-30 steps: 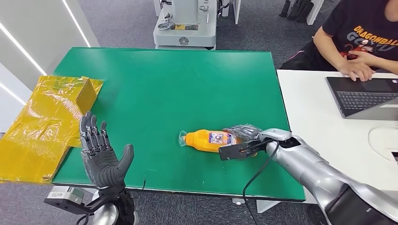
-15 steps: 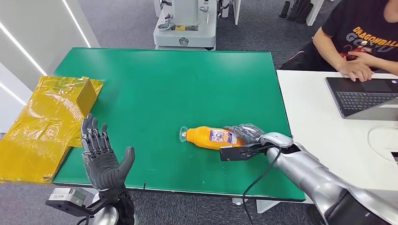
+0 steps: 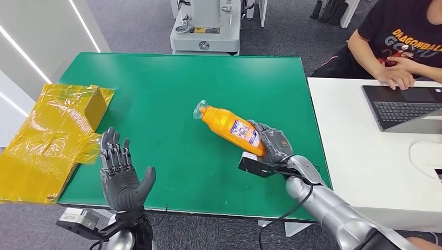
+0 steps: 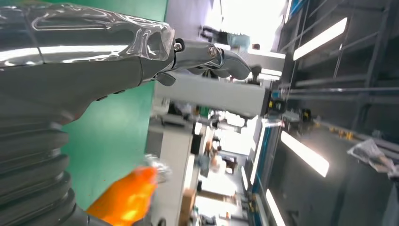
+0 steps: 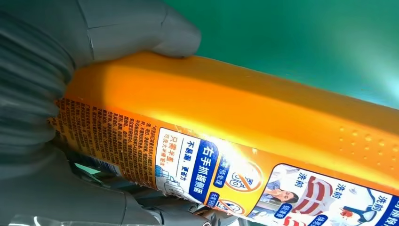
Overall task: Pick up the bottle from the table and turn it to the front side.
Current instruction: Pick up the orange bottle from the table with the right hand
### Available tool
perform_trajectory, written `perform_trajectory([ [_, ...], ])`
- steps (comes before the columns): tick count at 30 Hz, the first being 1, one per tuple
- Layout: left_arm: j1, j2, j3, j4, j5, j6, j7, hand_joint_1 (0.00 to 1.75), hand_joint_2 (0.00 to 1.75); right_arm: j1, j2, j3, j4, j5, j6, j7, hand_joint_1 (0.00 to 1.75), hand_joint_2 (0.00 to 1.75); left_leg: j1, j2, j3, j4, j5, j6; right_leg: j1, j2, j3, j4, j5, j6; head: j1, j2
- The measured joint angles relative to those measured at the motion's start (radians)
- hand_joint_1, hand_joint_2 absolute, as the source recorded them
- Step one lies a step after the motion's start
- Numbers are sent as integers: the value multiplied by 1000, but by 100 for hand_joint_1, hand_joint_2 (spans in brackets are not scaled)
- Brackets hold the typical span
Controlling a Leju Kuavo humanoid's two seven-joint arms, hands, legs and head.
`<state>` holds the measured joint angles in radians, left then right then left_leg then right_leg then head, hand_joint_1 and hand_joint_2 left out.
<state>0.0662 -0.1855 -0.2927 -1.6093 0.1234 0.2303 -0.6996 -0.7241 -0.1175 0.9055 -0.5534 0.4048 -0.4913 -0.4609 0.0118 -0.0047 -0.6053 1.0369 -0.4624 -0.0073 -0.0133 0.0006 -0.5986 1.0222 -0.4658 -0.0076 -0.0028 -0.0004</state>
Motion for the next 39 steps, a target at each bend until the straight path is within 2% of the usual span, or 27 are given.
perform_trajectory([
  [4, -58, 5, -30, 83, 73, -88, 11, 0, 175, 53, 18, -90, -71, -35, -76, -123, 175, 175, 0, -1, 0, 0, 0, 0, 0, -1, 0, 0, 0, 0, 0, 0],
  [9, -157, 11, -67, 213, 149, -180, 41, 0, 175, 107, 35, -158, -164, -68, -74, -205, 175, 175, 0, -1, 0, 0, 0, 0, 0, -1, 0, 0, 0, 0, 0, 0],
  [14, -219, 12, -90, 269, 161, -201, 67, 0, 175, 135, 45, -171, -225, -74, -22, -197, 175, 175, 0, -1, 0, 0, 0, 0, 0, -1, 0, 0, 0, 0, 0, 0],
  [19, -250, 12, -104, 290, 162, -202, 74, 0, 175, 148, 47, -171, -260, -86, 26, -181, 175, 175, 0, -1, 0, 0, 0, 0, 0, -1, 0, 0, 0, 0, 0, 0],
  [31, -301, 16, -148, 331, 218, -179, 74, 0, 175, 155, 50, -151, -295, -64, 289, -152, 175, 175, 0, -1, 0, 0, 0, 0, 0, 0, 0, 0, 0, 0, 0, 0],
  [39, -351, 16, -173, 383, 260, -163, 74, 0, 175, 154, 50, -131, -313, -43, 361, -170, 175, 175, 0, 0, 0, 0, 0, 0, 0, 0, 0, 0, 0, 0, 0, 0],
])
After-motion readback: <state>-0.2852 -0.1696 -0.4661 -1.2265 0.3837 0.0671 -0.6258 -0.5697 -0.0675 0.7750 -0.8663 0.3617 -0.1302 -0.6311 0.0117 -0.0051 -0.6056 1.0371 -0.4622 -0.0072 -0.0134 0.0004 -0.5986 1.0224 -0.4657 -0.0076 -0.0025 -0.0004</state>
